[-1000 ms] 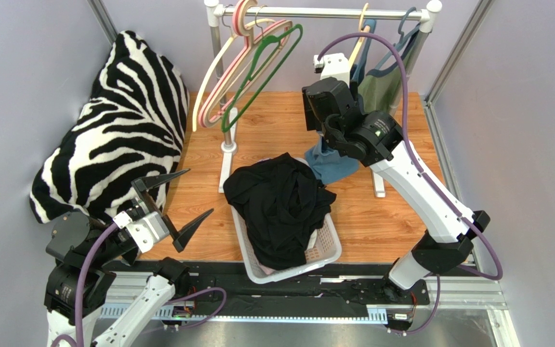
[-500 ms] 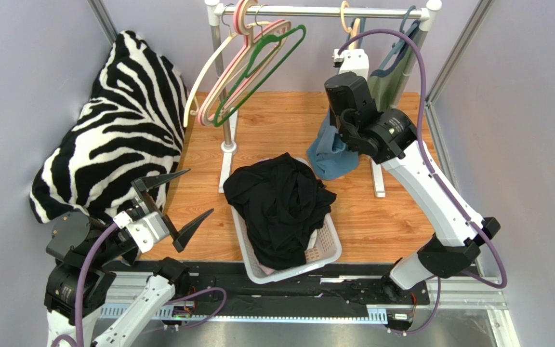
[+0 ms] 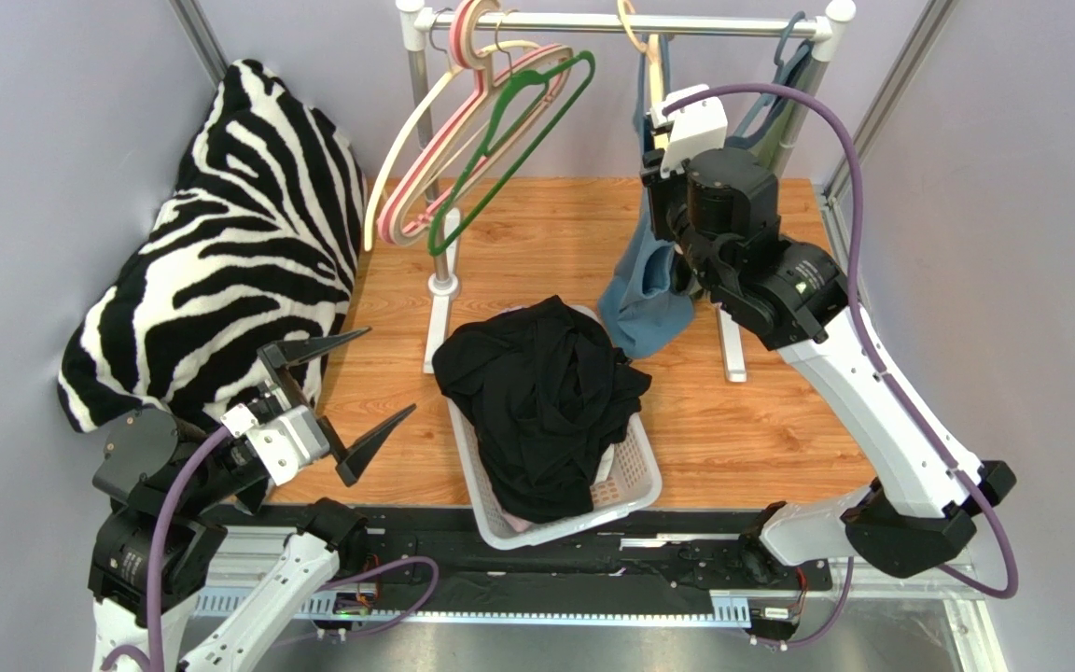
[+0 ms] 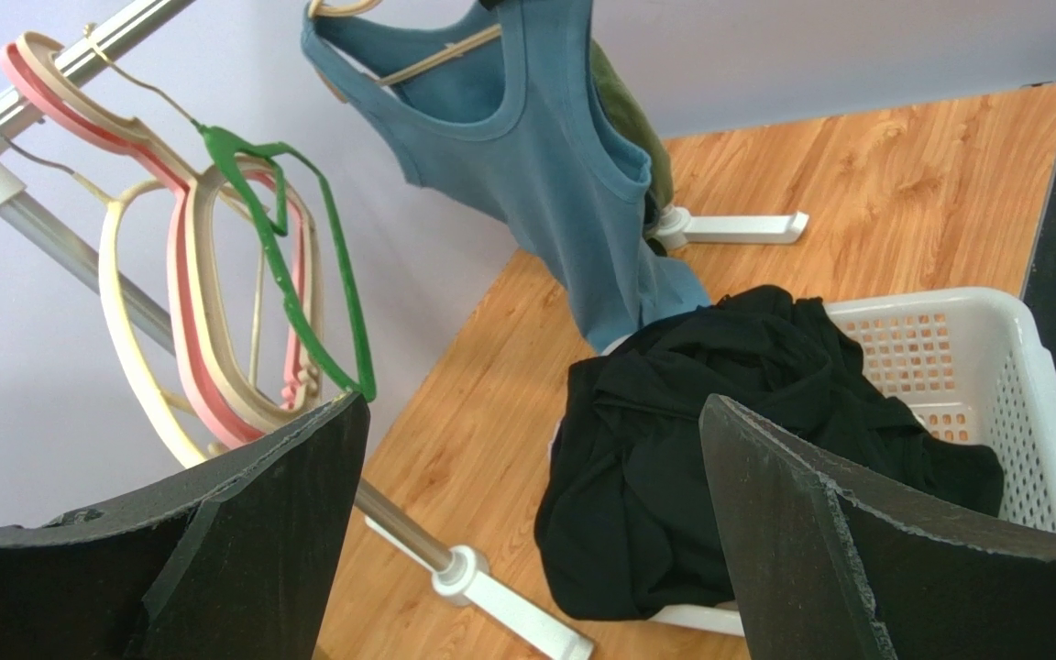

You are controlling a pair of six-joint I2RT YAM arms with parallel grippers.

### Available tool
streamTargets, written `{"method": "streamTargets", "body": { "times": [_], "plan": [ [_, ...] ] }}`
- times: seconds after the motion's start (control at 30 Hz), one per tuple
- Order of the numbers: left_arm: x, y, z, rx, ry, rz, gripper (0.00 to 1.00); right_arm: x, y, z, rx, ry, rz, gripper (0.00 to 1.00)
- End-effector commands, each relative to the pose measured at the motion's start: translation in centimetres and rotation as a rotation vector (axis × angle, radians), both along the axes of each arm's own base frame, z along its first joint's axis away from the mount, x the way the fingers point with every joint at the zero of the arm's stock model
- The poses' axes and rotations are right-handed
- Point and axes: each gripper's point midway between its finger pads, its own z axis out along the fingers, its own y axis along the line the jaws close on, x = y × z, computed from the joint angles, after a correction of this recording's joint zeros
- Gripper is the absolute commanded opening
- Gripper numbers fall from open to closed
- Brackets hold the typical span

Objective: Remove the tank top from the hanger
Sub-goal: Pick up the hanger from the clothesline.

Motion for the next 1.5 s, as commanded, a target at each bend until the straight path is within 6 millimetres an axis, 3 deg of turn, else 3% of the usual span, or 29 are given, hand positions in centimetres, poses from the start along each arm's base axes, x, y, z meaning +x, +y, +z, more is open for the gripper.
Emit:
{"method": "streamTargets", "body": {
  "times": [0.0,0.17,0.2,0.27,0.33,0.47,0.53,0.6,0.63,0.67,0.7,1.0,1.47],
  "plan": [
    [0.3,-0.2,0.2,-0.024,0.013,-0.003,0.99,-0.7,0.1,7.7,0.06,-0.252,0.113,0.0],
    [0.5,-0.1,0.0,-0.026,0.017,0.009,0.99,-1.8,0.1,6.7,0.108,-0.237,0.151,0.0],
    [0.5,-0.1,-0.1,-0.026,0.018,0.009,0.99,-1.7,0.3,5.1,0.11,-0.209,0.155,0.0],
    [0.6,-0.1,-0.1,-0.027,0.02,0.012,0.99,-2.4,-0.1,4.8,0.135,-0.219,0.159,0.0],
    [0.6,-0.1,0.0,-0.028,0.021,0.012,0.99,-2.2,0.1,3.0,0.136,-0.194,0.152,0.0],
    [0.8,-0.2,0.0,-0.03,0.024,0.015,0.99,-2.1,0.3,1.2,0.173,-0.203,0.158,0.0],
    [0.8,-0.2,0.0,-0.033,0.029,0.012,0.99,-2.5,0.8,2.5,0.228,-0.271,0.195,0.0],
    [0.8,-0.3,0.0,-0.033,0.033,0.008,0.99,-2.1,1.1,2.1,0.262,-0.291,0.196,0.0],
    [0.8,-0.3,0.0,-0.034,0.034,0.009,0.99,-2.3,1.1,3.6,0.311,-0.347,0.201,0.0],
    [0.8,-0.2,0.1,-0.036,0.031,0.012,0.99,-2.1,1.3,3.3,0.333,-0.349,0.201,0.0],
    [0.8,-0.2,0.1,-0.036,0.03,0.012,0.99,-2.3,1.4,5.3,0.389,-0.428,0.216,0.0],
    [0.9,0.1,-0.3,-0.034,0.032,0.031,0.99,-2.1,2.1,9.0,0.517,-0.528,0.265,0.0],
    [1.1,0.2,-0.5,-0.034,0.033,0.043,0.99,-2.9,1.9,10.9,0.617,-0.645,0.295,0.0]
  ]
}}
